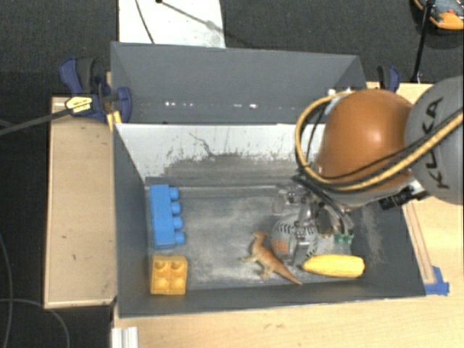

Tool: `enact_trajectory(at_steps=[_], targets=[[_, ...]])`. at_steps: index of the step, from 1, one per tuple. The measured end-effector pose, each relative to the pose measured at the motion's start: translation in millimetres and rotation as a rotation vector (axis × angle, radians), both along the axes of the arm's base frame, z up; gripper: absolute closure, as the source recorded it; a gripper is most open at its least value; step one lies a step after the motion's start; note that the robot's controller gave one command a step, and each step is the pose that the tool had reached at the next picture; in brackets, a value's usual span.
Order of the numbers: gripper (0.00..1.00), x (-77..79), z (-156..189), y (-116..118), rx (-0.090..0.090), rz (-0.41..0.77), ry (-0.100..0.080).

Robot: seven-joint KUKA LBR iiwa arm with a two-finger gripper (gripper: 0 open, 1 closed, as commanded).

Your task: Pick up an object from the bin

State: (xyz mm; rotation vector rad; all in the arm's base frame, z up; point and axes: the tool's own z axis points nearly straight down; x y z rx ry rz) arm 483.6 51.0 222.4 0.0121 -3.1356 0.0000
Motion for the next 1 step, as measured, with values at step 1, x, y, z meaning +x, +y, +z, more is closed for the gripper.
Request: enact_trajectory(at_steps=[1], targets=[[0.00, 0.1, 1.8, 0.0, 0.000, -0.001, -0.002]])
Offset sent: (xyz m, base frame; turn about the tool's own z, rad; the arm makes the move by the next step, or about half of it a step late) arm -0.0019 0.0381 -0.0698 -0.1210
